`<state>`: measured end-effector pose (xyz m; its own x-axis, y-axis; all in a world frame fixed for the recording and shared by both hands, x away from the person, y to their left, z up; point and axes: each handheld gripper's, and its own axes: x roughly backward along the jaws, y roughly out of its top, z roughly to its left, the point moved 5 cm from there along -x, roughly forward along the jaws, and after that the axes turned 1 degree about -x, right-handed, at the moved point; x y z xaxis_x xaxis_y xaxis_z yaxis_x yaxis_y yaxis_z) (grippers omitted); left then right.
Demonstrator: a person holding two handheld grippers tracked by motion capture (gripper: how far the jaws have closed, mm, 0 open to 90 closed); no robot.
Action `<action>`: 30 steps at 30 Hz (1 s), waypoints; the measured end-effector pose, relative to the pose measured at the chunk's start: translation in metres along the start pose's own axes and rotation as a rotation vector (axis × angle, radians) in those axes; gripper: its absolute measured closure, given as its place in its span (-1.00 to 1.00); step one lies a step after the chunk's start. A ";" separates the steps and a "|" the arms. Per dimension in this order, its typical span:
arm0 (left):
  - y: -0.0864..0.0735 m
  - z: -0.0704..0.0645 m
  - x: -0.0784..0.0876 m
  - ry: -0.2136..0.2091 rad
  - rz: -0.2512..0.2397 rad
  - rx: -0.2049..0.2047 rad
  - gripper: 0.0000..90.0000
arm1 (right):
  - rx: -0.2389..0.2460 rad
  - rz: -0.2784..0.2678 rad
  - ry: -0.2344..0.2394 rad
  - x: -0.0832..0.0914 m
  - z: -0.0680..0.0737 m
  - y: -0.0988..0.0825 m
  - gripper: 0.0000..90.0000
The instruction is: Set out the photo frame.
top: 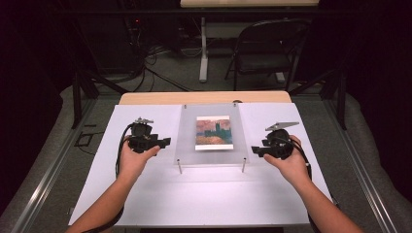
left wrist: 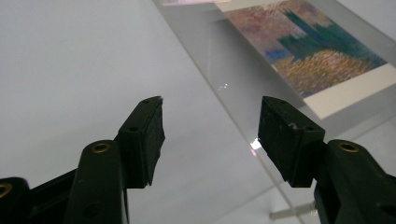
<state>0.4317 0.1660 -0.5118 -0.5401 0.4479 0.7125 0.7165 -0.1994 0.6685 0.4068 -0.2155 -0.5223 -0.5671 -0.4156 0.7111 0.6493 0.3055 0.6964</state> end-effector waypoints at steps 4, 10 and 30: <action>0.014 0.003 -0.013 -0.039 0.022 0.044 -0.06 | 0.001 0.001 -0.024 -0.015 -0.010 0.014 0.00; 0.030 0.010 -0.030 -0.040 0.034 0.075 -0.05 | -0.053 0.026 -0.012 -0.032 -0.020 0.030 0.10; 0.069 0.027 -0.068 0.009 0.058 0.126 0.13 | -0.164 0.020 0.063 -0.077 -0.022 0.077 0.22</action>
<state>0.5296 0.1449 -0.5200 -0.4999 0.4305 0.7516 0.7962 -0.1132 0.5944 0.5115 -0.1787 -0.5256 -0.5237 -0.4655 0.7135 0.7370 0.1726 0.6535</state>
